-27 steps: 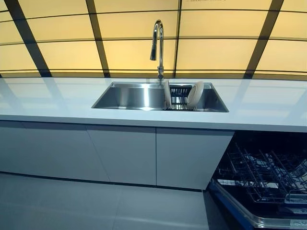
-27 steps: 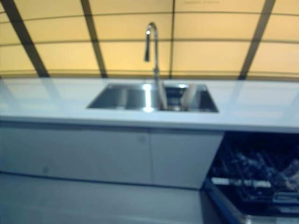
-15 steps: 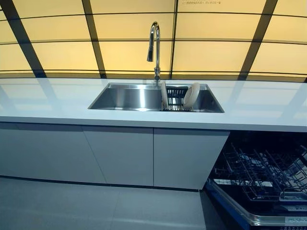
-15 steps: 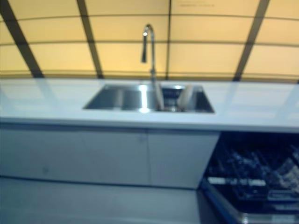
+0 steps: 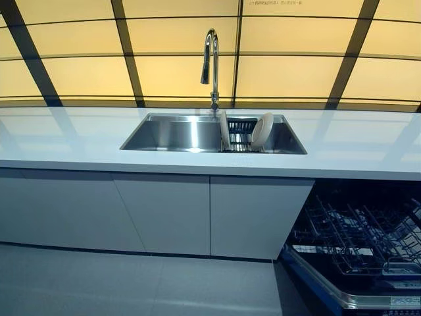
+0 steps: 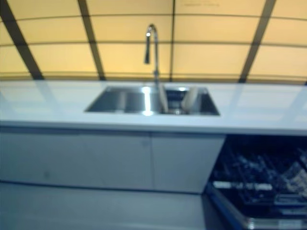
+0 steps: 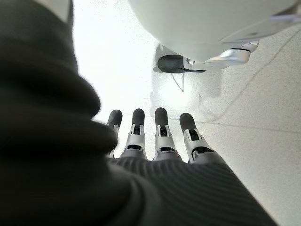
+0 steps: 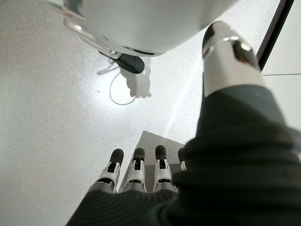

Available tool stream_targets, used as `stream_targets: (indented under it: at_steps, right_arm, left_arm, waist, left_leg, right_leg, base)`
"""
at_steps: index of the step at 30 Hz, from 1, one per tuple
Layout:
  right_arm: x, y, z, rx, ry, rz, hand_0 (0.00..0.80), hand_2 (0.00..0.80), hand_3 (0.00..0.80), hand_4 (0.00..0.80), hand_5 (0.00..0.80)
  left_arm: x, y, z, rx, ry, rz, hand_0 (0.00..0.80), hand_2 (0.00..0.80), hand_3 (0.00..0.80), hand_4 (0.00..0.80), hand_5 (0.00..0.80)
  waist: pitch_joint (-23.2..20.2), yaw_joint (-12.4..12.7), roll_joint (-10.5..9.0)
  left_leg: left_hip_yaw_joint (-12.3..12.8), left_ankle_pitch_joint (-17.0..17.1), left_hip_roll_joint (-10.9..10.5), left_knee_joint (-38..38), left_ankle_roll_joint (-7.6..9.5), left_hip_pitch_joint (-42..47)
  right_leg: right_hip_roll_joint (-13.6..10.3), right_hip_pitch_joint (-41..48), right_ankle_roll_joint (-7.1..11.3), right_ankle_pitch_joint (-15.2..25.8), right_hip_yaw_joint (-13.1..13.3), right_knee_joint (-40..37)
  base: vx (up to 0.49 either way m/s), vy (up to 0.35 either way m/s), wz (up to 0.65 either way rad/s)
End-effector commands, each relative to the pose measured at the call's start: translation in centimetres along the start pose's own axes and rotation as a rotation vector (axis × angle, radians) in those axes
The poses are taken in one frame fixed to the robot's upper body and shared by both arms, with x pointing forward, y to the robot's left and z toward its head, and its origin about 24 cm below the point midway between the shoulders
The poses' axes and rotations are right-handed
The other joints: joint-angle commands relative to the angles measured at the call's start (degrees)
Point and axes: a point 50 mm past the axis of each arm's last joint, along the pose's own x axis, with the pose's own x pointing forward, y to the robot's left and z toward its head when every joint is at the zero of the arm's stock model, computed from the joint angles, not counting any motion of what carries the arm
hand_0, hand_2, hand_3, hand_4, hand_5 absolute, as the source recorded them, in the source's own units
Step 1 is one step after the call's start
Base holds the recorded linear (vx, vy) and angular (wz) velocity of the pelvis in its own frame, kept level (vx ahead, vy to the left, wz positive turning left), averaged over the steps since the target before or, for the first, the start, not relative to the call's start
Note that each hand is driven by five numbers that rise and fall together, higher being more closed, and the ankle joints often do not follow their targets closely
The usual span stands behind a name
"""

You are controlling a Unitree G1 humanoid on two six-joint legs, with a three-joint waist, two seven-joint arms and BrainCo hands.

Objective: Take plates into dishwasher

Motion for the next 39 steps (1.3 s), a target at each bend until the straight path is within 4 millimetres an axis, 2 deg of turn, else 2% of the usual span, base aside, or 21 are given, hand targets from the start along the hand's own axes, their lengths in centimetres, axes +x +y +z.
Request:
stream_targets:
  at_steps: [1, 5, 8, 9, 11, 12, 13, 14, 16, 18, 19, 20, 22, 25, 28, 30, 33, 35, 37, 38, 39]
  right_arm:
    - [0.1, 0.6, 2.3, -0.005, -0.04, 0.01, 0.0, 0.0, 0.0, 0.0, 0.0]
    - [0.1, 0.6, 2.5, 0.01, -0.045, 0.005, 0.0, 0.0, 0.0, 0.0, 0.0]
    - [0.1, 0.4, 2.8, 0.052, -0.053, -0.019, 0.0, 0.0, 0.0, 0.0, 0.0]
    - [0.1, 0.3, 3.0, 0.066, -0.058, -0.025, 0.0, 0.0, 0.0, 0.0, 0.0]
    - [0.1, 0.0, 3.6, 0.087, -0.079, -0.05, 0.0, 0.0, 0.0, 0.0, 0.0]
    - [0.1, -0.4, 3.9, 0.09, -0.094, -0.068, 0.0, 0.0, 0.0, 0.0, 0.0]
    - [0.1, -0.5, 3.9, 0.096, -0.098, -0.073, 0.0, 0.0, 0.0, 0.0, 0.0]
    - [0.1, -1.0, 3.8, 0.143, -0.098, -0.085, 0.0, 0.0, 0.0, 0.0, 0.0]
    - [0.2, -1.2, 3.6, 0.17, -0.096, -0.091, 0.0, 0.0, 0.0, 0.0, 0.0]
    - [0.2, -1.4, 3.3, 0.181, -0.095, -0.1, 0.0, 0.0, 0.0, 0.0, 0.0]
    - [0.2, -1.6, 3.2, 0.186, -0.092, -0.105, 0.0, 0.0, 0.0, 0.0, 0.0]
    - [0.2, -1.9, 3.0, 0.205, -0.084, -0.112, 0.0, 0.0, 0.0, 0.0, 0.0]
    - [0.2, -1.8, 2.8, 0.216, -0.07, -0.107, 0.0, 0.0, 0.0, 0.0, 0.0]
    - [0.2, -1.1, 2.9, 0.219, -0.05, -0.09, 0.0, 0.0, 0.0, 0.0, 0.0]
    - [0.2, -1.0, 2.7, 0.2, -0.053, -0.095, 0.0, 0.0, 0.0, 0.0, 0.0]
    - [0.1, -0.7, 2.7, 0.177, -0.06, -0.091, 0.0, 0.0, 0.0, 0.0, 0.0]
    - [0.1, -0.7, 2.4, 0.179, -0.058, -0.093, 0.0, 0.0, 0.0, 0.0, 0.0]
    - [0.1, -0.7, 2.0, 0.158, -0.05, -0.088, 0.0, 0.0, 0.0, 0.0, 0.0]
    - [0.1, -0.8, 1.8, 0.152, -0.043, -0.089, 0.0, 0.0, 0.0, 0.0, 0.0]
    - [0.1, -0.9, 1.8, 0.148, -0.043, -0.086, 0.0, 0.0, 0.0, 0.0, 0.0]
    - [0.2, -0.9, 1.9, 0.131, -0.05, -0.08, 0.0, 0.0, 0.0, 0.0, 0.0]
  left_arm:
    - [0.0, -3.5, 0.6, 0.042, 0.032, -0.096, 0.0, 0.0, 0.0, 0.0, 0.0]
    - [0.0, -3.5, 0.5, 0.044, 0.035, -0.091, 0.0, 0.0, 0.0, 0.0, 0.0]
    - [0.0, -3.4, 0.7, 0.051, 0.03, -0.083, 0.0, 0.0, 0.0, 0.0, 0.0]
    - [0.0, -3.3, 0.8, 0.05, 0.027, -0.079, 0.0, 0.0, 0.0, 0.0, 0.0]
    - [0.0, -3.0, 1.3, 0.046, 0.023, -0.075, 0.0, 0.0, 0.0, 0.0, 0.0]
    - [0.0, -2.9, 1.6, 0.064, 0.022, -0.07, 0.0, 0.0, 0.0, 0.0, 0.0]
    - [0.0, -2.9, 1.7, 0.074, 0.022, -0.068, 0.0, 0.0, 0.0, 0.0, 0.0]
    - [0.0, -2.7, 1.9, 0.105, 0.023, -0.059, 0.0, 0.0, 0.0, 0.0, 0.0]
    - [0.0, -2.6, 2.0, 0.113, 0.022, -0.06, 0.0, 0.0, 0.0, 0.0, 0.0]
    - [0.0, -2.5, 2.1, 0.134, 0.017, -0.074, 0.0, 0.0, 0.0, 0.0, 0.0]
    - [0.0, -2.6, 2.3, 0.14, 0.008, -0.074, 0.0, 0.0, 0.0, 0.0, 0.0]
    - [0.0, -2.5, 2.6, 0.133, 0.001, -0.071, 0.0, 0.0, 0.0, 0.0, 0.0]
    - [0.0, -2.5, 2.5, 0.125, -0.002, -0.057, 0.0, 0.0, 0.0, 0.0, 0.0]
    - [0.0, -2.1, 1.9, 0.114, -0.015, -0.021, 0.0, 0.0, 0.0, 0.0, 0.0]
    - [0.0, -1.9, 2.0, 0.121, -0.036, -0.016, 0.0, 0.0, 0.0, 0.0, 0.0]
    - [0.0, -2.1, 1.9, 0.178, -0.036, -0.04, 0.0, 0.0, 0.0, 0.0, 0.0]
    - [0.0, -2.2, 1.6, 0.159, -0.047, -0.027, 0.0, 0.0, 0.0, 0.0, 0.0]
    - [0.1, -2.1, 1.2, 0.124, -0.043, -0.025, 0.0, 0.0, 0.0, 0.0, 0.0]
    - [0.1, -2.1, 1.0, 0.099, -0.035, -0.025, 0.0, 0.0, 0.0, 0.0, 0.0]
    - [0.1, -2.1, 0.9, 0.071, -0.031, -0.02, 0.0, 0.0, 0.0, 0.0, 0.0]
    - [0.1, -2.1, 0.8, 0.011, -0.018, -0.004, 0.0, 0.0, 0.0, 0.0, 0.0]
  waist:
    - [2.0, -0.64, 0.11]
    - [2.11, -0.84, 0.29]
    - [2.57, -1.05, 0.73]
    - [2.9, -1.2, 0.96]
    - [4.24, -1.81, 1.48]
    - [5.32, -2.25, 1.52]
    - [5.66, -2.38, 1.39]
    - [6.88, -2.62, 0.99]
    - [7.63, -2.68, 0.93]
    - [8.44, -2.25, 0.82]
    - [8.67, -2.07, 0.49]
    - [9.28, -1.95, 0.18]
    - [9.85, -1.84, 0.2]
    - [10.2, -1.92, -1.04]
    - [9.47, -2.26, -0.78]
    - [8.51, -2.56, -0.66]
    - [7.3, -2.85, -0.84]
    - [5.99, -2.93, -0.78]
    - [5.08, -2.89, -0.62]
    - [4.56, -2.76, -0.57]
    - [3.87, -2.38, -0.71]
  left_leg:
    - [3.6, -5.15, -5.12, 0.25, 6.92, 1.83]
    - [3.69, -5.28, -5.34, 0.25, 7.33, 2.07]
    - [3.7, -5.22, -5.61, 0.25, 7.99, 2.28]
    - [3.76, -5.11, -5.66, 0.25, 8.3, 2.32]
    - [4.04, -4.58, -5.94, 0.25, 8.97, 2.17]
    - [3.72, -4.05, -6.52, 0.25, 9.08, 1.99]
    - [3.51, -3.91, -6.81, 0.25, 9.11, 1.95]
    - [2.94, -3.69, -7.32, 0.25, 8.98, 2.2]
    - [2.84, -3.74, -7.19, 0.26, 8.59, 2.76]
    - [2.76, -4.34, -6.71, 0.67, 7.79, 3.17]
    - [2.72, -4.89, -6.92, 1.21, 7.67, 2.77]
    - [2.75, -5.76, -7.26, 2.6, 7.84, 2.05]
    - [2.75, -7.0, -7.3, 4.43, 8.03, 1.98]
    - [1.96, -10.95, -7.42, 8.86, 8.69, 2.91]
    - [2.88, -12.19, -6.06, 9.01, 7.97, 5.49]
    - [4.13, -12.5, -4.92, 8.41, 7.32, 7.07]
    - [5.21, -12.81, -4.07, 8.77, 6.63, 7.46]
    - [5.08, -11.47, -3.34, 9.39, 5.56, 8.28]
    - [4.92, -8.23, -2.27, 11.79, 4.24, 8.29]
    - [5.03, -5.1, -1.3, 14.98, 3.38, 7.97]
    - [5.46, -0.37, 0.28, 23.68, 2.31, 6.36]
  right_leg:
    - [-1.87, -0.55, 3.86, 1.39, 5.88, -0.17]
    - [-2.09, -0.91, 3.97, 1.18, 6.06, 0.96]
    - [-2.33, -2.26, 4.13, -0.28, 5.99, 4.74]
    - [-2.5, -3.28, 4.2, -1.02, 5.65, 7.72]
    - [-3.57, -8.55, 4.69, -1.86, 3.97, 21.61]
    - [-3.64, -13.17, 4.72, -0.06, 4.19, 30.41]
    - [-3.47, -14.89, 4.86, 1.14, 4.31, 32.78]
    - [-2.93, -19.33, 5.43, 5.17, 4.3, 33.78]
    - [-2.86, -20.38, 5.88, 6.8, 3.38, 29.45]
    - [-2.81, -19.58, 6.36, 7.81, 2.1, 15.2]
    - [-2.54, -19.51, 6.97, 9.28, 3.54, 6.64]
    - [-2.23, -20.98, 7.39, 9.46, 7.26, -0.17]
    - [-1.93, -22.73, 7.26, 8.71, 9.31, -0.17]
    - [-1.93, -18.08, 6.68, 10.35, 8.77, 1.38]
    - [-1.74, -17.62, 6.28, 8.88, 7.34, 7.15]
    - [-1.57, -16.26, 5.44, 7.78, 6.2, 8.0]
    - [-1.15, -14.8, 4.73, 6.99, 6.32, 7.26]
    - [-0.51, -13.87, 3.9, 6.39, 6.58, 6.7]
    - [0.33, -13.19, 2.82, 5.33, 6.65, 6.58]
    - [0.92, -12.37, 1.96, 4.85, 6.75, 5.97]
    - [1.83, -10.56, 0.54, 4.08, 7.01, 4.46]
  base:
    - [0.027, 0.059, -0.06]
    - [0.048, 0.088, -0.03]
    - [0.066, 0.129, -0.03]
    - [0.05, 0.147, -0.03]
    - [0.028, 0.161, -0.02]
    - [0.005, 0.12, 0.01]
    - [0.02, 0.074, -0.11]
    - [0.054, 0.008, -0.14]
    - [0.102, -0.037, 0.0]
    - [0.158, -0.121, 0.3]
    - [0.189, -0.178, 0.39]
    - [0.17, -0.151, 0.37]
    - [0.251, -0.157, 0.35]
    - [0.425, -0.236, 0.29]
    - [0.407, -0.153, -0.06]
    - [0.417, -0.147, -0.26]
    - [0.359, -0.149, 0.01]
    - [0.344, -0.154, 0.09]
    - [0.267, -0.154, 0.03]
    - [0.332, -0.227, 0.19]
    - [0.315, -0.251, 0.05]
